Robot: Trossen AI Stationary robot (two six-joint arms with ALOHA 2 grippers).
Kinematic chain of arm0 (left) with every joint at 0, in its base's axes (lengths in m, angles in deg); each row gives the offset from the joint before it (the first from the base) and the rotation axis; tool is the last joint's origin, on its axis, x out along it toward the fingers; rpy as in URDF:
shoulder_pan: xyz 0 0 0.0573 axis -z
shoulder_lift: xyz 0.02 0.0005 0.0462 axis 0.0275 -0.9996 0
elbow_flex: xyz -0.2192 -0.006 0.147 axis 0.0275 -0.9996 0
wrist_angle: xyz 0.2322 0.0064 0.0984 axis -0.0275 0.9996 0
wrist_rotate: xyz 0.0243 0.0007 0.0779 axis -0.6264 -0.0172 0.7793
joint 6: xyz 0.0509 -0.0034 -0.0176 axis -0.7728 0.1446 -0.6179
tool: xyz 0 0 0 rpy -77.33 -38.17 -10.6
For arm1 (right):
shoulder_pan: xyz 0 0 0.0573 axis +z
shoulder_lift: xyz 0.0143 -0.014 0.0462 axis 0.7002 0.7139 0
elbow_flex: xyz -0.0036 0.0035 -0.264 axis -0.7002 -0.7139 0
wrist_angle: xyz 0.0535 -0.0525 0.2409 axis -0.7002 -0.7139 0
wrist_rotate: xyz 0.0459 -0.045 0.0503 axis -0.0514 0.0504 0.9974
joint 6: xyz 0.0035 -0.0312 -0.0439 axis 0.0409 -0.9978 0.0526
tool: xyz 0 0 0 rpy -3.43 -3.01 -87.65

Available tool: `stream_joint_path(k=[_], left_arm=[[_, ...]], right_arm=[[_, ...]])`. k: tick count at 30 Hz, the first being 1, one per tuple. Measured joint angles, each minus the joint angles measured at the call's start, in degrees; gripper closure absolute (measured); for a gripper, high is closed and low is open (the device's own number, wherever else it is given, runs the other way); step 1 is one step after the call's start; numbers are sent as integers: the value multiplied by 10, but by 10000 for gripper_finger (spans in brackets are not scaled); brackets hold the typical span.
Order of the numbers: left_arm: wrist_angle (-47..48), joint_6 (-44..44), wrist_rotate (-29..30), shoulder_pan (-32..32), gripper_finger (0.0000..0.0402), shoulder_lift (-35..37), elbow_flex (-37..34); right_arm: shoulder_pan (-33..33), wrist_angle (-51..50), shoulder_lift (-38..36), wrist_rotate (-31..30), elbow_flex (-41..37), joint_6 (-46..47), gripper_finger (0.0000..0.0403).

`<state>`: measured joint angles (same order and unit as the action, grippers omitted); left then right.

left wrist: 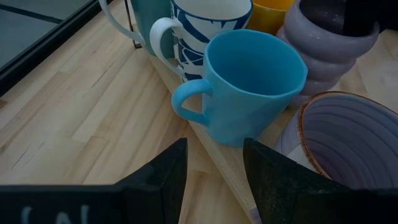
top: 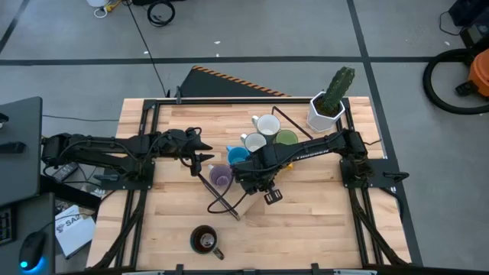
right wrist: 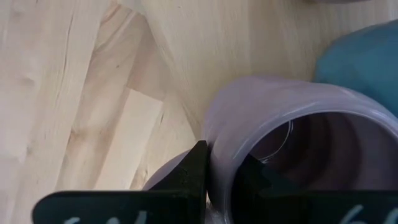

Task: Place coffee mugs
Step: Put the purple mug on the shelf aligned with the light blue mug

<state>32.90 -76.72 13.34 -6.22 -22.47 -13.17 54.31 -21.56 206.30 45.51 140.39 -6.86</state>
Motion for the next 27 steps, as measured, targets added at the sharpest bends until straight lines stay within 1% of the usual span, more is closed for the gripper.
stream_joint_path(k=[13,16,22,27], left_arm=[[0,0,0,0,240,0,0],[0,0,0,0,240,0,0],[0,0,0,0,240,0,0],[0,0,0,0,240,0,0]], right_arm=[[0,2,0,0,0,1,354],[0,3,0,-11,0,5,353],[0,10,0,-28,-24,5,327],[0,15,0,-29,-37,7,307]])
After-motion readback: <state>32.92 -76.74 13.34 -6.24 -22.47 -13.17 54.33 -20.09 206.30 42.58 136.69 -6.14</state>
